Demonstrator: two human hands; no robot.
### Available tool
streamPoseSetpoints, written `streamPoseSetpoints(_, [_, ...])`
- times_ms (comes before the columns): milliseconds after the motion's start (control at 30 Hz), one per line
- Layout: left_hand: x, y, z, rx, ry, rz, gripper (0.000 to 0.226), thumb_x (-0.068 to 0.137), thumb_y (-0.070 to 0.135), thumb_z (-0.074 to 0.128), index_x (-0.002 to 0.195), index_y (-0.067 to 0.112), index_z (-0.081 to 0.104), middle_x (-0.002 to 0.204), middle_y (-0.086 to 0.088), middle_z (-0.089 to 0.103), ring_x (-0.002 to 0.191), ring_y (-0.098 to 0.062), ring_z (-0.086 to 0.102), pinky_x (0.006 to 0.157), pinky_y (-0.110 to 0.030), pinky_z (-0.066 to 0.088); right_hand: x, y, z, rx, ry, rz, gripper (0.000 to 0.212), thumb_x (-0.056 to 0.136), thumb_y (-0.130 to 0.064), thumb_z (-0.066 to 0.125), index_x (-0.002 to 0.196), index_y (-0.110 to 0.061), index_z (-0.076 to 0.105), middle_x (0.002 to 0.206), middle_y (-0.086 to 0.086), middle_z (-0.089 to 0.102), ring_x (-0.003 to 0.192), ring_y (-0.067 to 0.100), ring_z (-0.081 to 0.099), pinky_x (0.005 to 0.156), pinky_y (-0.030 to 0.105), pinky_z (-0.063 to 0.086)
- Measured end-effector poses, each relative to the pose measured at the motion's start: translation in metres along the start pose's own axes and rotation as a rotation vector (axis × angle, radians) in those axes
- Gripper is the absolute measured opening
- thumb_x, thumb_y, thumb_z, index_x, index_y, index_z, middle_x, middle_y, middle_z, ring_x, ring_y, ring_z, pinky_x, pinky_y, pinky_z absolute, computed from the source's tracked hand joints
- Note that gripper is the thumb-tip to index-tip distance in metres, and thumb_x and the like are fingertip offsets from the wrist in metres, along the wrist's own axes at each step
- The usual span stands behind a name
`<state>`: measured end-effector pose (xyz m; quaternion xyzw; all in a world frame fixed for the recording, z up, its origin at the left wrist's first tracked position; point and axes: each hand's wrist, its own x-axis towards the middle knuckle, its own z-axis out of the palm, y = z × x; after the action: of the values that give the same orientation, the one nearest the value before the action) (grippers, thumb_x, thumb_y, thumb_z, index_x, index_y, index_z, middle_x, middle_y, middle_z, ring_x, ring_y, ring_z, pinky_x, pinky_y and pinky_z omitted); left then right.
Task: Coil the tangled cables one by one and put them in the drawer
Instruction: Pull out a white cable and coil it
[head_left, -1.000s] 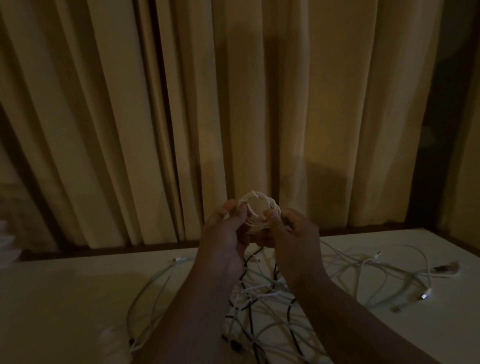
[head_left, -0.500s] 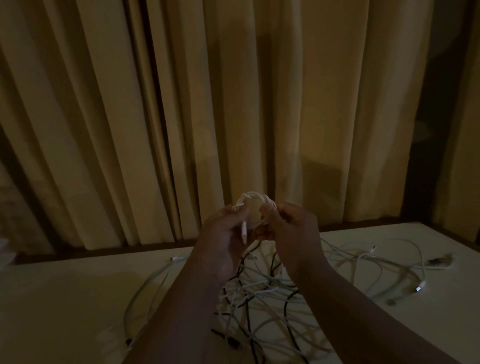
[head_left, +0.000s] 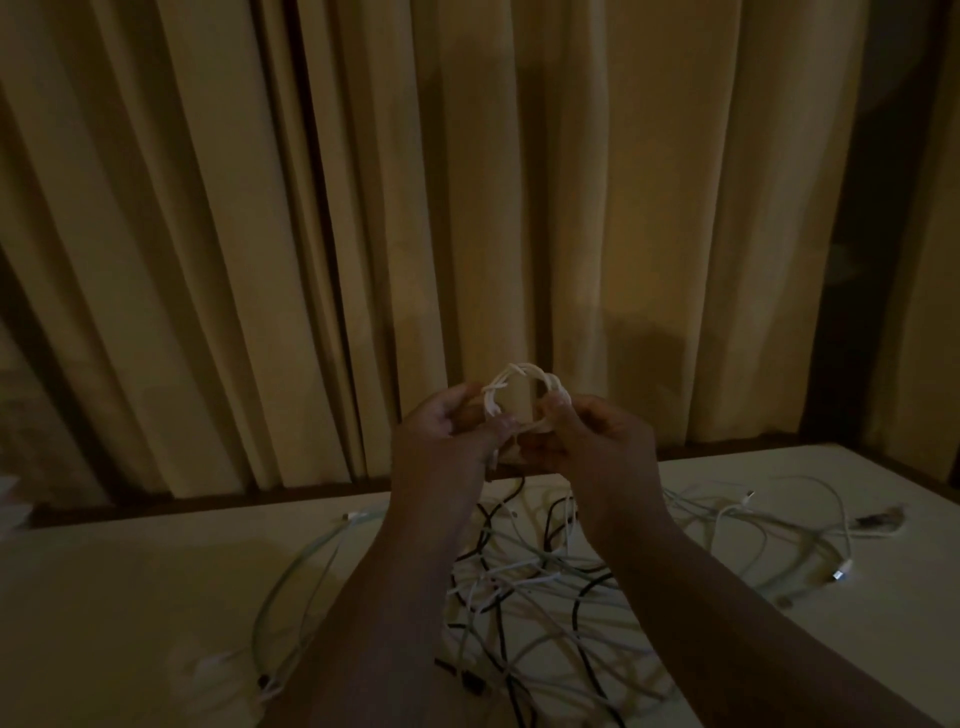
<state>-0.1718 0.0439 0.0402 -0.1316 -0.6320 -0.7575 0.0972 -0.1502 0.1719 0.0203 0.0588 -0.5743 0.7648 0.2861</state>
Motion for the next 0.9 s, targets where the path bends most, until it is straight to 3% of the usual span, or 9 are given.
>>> streamPoseSetpoints(133, [0.009, 0.0, -0.011, -0.014, 0.109, -0.023, 0.023, 0.081, 0.004, 0.079, 0.098, 0.019, 0.073, 0.086, 0.003, 0.079, 0.083, -0.01, 0.075, 0.075, -0.029, 0.06, 0.007, -0.005, -0.01, -0.241, -0.125, 0.063, 0.03, 0.095, -0.028, 0.068, 0.082, -0.001, 0.069, 0.067, 0.013, 0.069, 0.058, 0.022, 0.065, 0.057, 0.034, 0.053])
streamPoseSetpoints(233, [0.01, -0.001, -0.017, 0.122, 0.066, 0.07, 0.017, 0.086, 0.003, 0.073, 0.089, 0.019, 0.077, 0.079, 0.0, 0.078, 0.073, -0.011, 0.073, 0.073, -0.033, 0.06, 0.011, -0.009, -0.017, -0.525, -0.183, 0.003, 0.036, 0.096, -0.032, 0.067, 0.074, -0.003, 0.066, 0.059, 0.012, 0.068, 0.05, 0.022, 0.06, 0.052, 0.033, 0.051])
streamPoseSetpoints(300, [0.01, -0.002, -0.021, 0.206, 0.009, 0.132, 0.023, 0.089, 0.002, 0.07, 0.087, 0.024, 0.077, 0.077, 0.003, 0.078, 0.069, -0.006, 0.07, 0.066, -0.024, 0.056, 0.014, -0.011, -0.019, -0.662, -0.182, -0.035, 0.038, 0.095, -0.034, 0.068, 0.068, -0.008, 0.065, 0.054, 0.008, 0.065, 0.048, 0.022, 0.061, 0.051, 0.033, 0.051])
streamPoseSetpoints(467, [0.011, 0.0, -0.03, 0.327, -0.13, 0.166, 0.025, 0.093, -0.003, 0.063, 0.102, 0.015, 0.078, 0.085, 0.008, 0.078, 0.069, 0.004, 0.068, 0.061, -0.009, 0.049, 0.025, -0.017, -0.03, -0.649, -0.258, 0.116, 0.037, 0.095, -0.026, 0.07, 0.062, -0.009, 0.062, 0.046, -0.002, 0.049, 0.042, 0.013, 0.044, 0.043, 0.025, 0.037])
streamPoseSetpoints(667, [0.017, -0.002, -0.039, 0.463, -0.126, 0.189, 0.032, 0.094, -0.004, 0.06, 0.108, 0.019, 0.077, 0.096, 0.017, 0.075, 0.086, 0.005, 0.069, 0.072, -0.012, 0.054, 0.026, -0.034, -0.039, -0.552, -0.473, 0.273, 0.035, 0.097, -0.021, 0.064, 0.064, -0.01, 0.065, 0.052, 0.001, 0.04, 0.041, 0.011, 0.034, 0.04, 0.021, 0.03])
streamPoseSetpoints(833, [0.014, -0.005, -0.03, 0.467, -0.067, 0.206, 0.025, 0.091, 0.006, 0.069, 0.104, 0.025, 0.077, 0.099, 0.011, 0.076, 0.093, -0.001, 0.069, 0.082, -0.024, 0.058, 0.024, -0.035, -0.042, -0.572, -0.495, 0.18, 0.037, 0.102, -0.022, 0.057, 0.075, 0.002, 0.062, 0.061, 0.013, 0.055, 0.05, 0.025, 0.048, 0.05, 0.033, 0.042])
streamPoseSetpoints(900, [0.013, -0.005, -0.025, 0.431, -0.029, 0.184, 0.018, 0.088, 0.014, 0.075, 0.097, 0.029, 0.077, 0.094, 0.01, 0.076, 0.089, -0.005, 0.07, 0.08, -0.026, 0.058, 0.024, -0.038, -0.039, -0.653, -0.497, 0.142, 0.034, 0.104, -0.026, 0.054, 0.076, -0.01, 0.064, 0.064, 0.008, 0.066, 0.055, 0.021, 0.06, 0.055, 0.034, 0.05])
